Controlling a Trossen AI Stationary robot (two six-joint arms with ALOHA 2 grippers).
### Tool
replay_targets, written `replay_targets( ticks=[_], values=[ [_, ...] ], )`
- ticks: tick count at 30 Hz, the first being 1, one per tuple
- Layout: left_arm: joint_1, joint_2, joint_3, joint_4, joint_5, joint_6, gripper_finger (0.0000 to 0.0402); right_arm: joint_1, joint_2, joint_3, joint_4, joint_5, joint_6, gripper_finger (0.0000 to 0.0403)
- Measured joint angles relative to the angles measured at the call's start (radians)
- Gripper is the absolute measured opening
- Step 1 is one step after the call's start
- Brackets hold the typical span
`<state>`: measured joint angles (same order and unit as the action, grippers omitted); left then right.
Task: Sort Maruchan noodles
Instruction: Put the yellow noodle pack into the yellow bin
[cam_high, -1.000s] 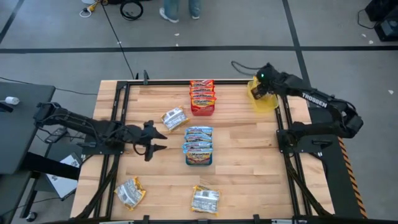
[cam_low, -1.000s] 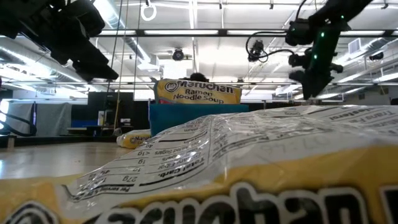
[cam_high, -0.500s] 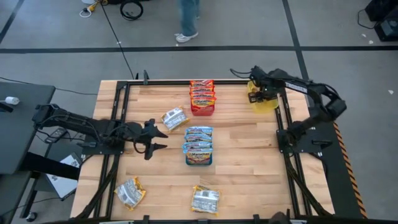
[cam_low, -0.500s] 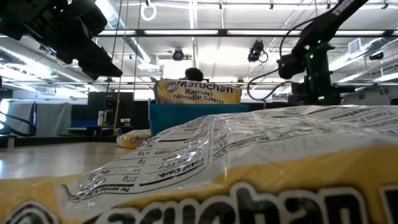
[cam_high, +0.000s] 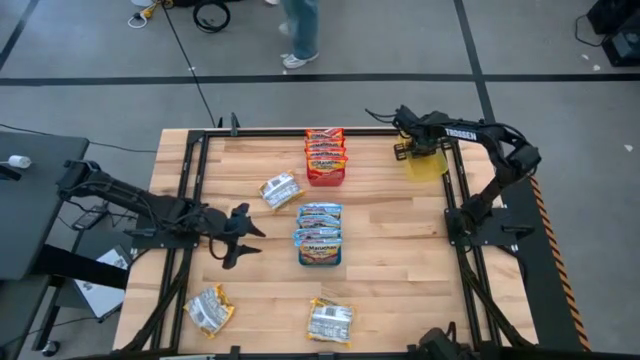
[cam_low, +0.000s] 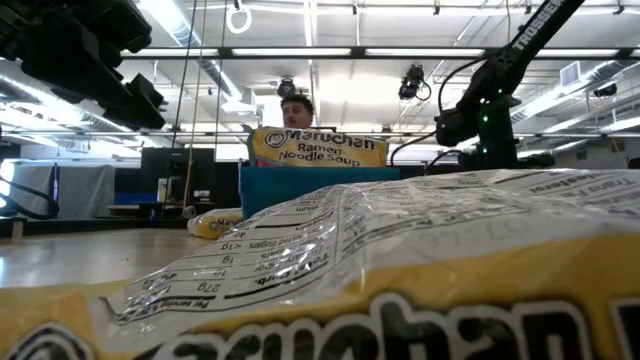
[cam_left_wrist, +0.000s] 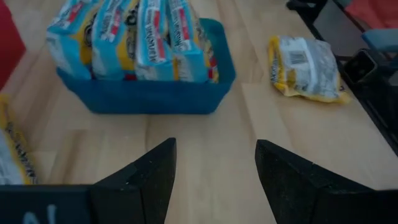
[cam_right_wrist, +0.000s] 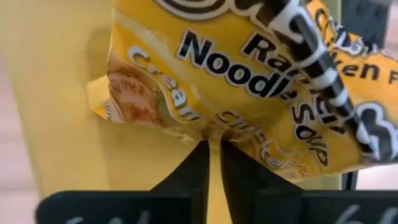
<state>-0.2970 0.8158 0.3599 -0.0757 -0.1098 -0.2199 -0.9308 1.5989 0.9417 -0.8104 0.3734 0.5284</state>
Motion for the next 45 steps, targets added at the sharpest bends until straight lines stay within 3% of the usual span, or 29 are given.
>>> replay_targets(
  ticks=[5, 11, 17, 21, 25, 28, 31, 34, 38, 40, 45],
  values=[
    [-0.021, 0.0, 0.0, 0.014, -0.063, 0.006, 0.0221, 0.021, 0.052, 0.0, 0.117, 0.155, -0.087, 0.0017],
    [-0.02, 0.0, 0.0, 0.013, -0.097, 0.007, 0.0221, 0.04, 0.1, -0.001, 0.239, 0.139, -0.223, 0.0009],
    [-0.02, 0.0, 0.0, -0.005, -0.098, 0.01, 0.0222, 0.058, 0.065, -0.001, 0.16, 0.207, -0.265, 0.0041],
    [-0.02, 0.0, 0.0, -0.009, -0.11, 0.043, 0.0222, 0.058, -0.009, -0.001, 0.062, 0.165, -0.205, 0.0077],
    [-0.001, 0.0, 0.0, 0.0, -0.188, 0.077, 0.0222, 0.061, -0.083, -0.043, 0.046, 0.082, -0.128, 0.0108],
    [0.045, 0.0, 0.0, 0.025, -0.268, 0.082, 0.0222, 0.048, -0.105, -0.101, 0.057, 0.005, -0.068, 0.0115],
    [0.103, 0.0, 0.0, 0.032, -0.289, 0.082, 0.0222, 0.056, -0.112, -0.141, 0.059, -0.003, -0.038, 0.0115],
    [0.162, 0.0, 0.0, 0.015, -0.275, 0.036, 0.0222, 0.1, -0.135, -0.147, 0.05, 0.017, -0.008, 0.0114],
    [0.252, 0.008, 0.0, -0.101, -0.155, -0.042, 0.0229, 0.203, -0.224, -0.139, 0.047, 0.126, -0.035, 0.0116],
    [0.286, 0.029, 0.0, -0.122, -0.154, -0.053, 0.0241, 0.263, -0.28, -0.128, 0.054, 0.172, -0.046, 0.0116],
    [0.337, 0.13, 0.0, 0.017, -0.219, 0.108, 0.028, 0.418, -0.432, -0.113, 0.109, 0.284, -0.06, 0.0116]
  ],
)
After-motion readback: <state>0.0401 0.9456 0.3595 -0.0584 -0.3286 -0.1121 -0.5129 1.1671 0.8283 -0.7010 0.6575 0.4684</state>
